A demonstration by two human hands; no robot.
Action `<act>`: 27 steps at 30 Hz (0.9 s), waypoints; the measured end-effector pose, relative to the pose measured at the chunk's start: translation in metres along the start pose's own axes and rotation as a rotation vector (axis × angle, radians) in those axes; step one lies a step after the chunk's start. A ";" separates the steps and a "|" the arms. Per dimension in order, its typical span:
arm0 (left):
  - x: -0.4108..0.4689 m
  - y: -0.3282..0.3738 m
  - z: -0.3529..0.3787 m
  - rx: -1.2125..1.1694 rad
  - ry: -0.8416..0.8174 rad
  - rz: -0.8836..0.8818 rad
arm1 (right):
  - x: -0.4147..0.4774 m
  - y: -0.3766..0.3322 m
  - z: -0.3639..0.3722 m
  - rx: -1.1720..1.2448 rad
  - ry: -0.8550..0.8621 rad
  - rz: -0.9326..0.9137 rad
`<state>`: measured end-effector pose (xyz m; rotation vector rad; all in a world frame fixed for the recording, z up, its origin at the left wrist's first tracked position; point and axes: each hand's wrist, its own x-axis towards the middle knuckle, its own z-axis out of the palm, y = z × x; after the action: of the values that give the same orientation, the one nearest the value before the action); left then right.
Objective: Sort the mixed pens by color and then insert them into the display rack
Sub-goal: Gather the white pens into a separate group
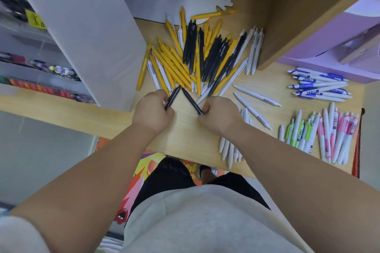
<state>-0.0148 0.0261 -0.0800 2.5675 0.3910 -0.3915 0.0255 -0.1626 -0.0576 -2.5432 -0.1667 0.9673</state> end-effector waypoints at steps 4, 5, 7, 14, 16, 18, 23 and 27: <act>0.009 0.007 -0.001 0.014 0.011 -0.005 | 0.006 -0.002 -0.003 0.005 0.036 0.012; 0.012 0.007 -0.001 0.016 0.016 0.001 | 0.008 -0.003 -0.003 -0.003 0.043 0.015; 0.020 0.008 -0.001 0.011 0.015 0.029 | 0.012 -0.004 -0.004 -0.023 0.050 0.020; 0.040 0.012 -0.011 -0.015 -0.013 0.014 | 0.025 -0.007 -0.009 -0.060 0.096 0.018; 0.030 0.011 -0.012 -0.059 -0.016 -0.019 | 0.023 -0.009 -0.004 -0.038 0.095 0.020; 0.015 0.005 -0.011 -0.093 -0.008 -0.062 | 0.018 -0.012 0.005 -0.013 0.069 0.002; -0.024 -0.020 -0.005 -0.172 0.002 -0.176 | 0.000 -0.026 0.031 0.066 -0.055 -0.029; -0.039 -0.022 0.003 -0.214 0.047 -0.208 | -0.012 -0.038 0.051 0.163 -0.186 -0.093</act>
<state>-0.0584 0.0349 -0.0787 2.3380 0.6825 -0.3430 -0.0157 -0.1140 -0.0684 -2.2774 -0.2471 1.1318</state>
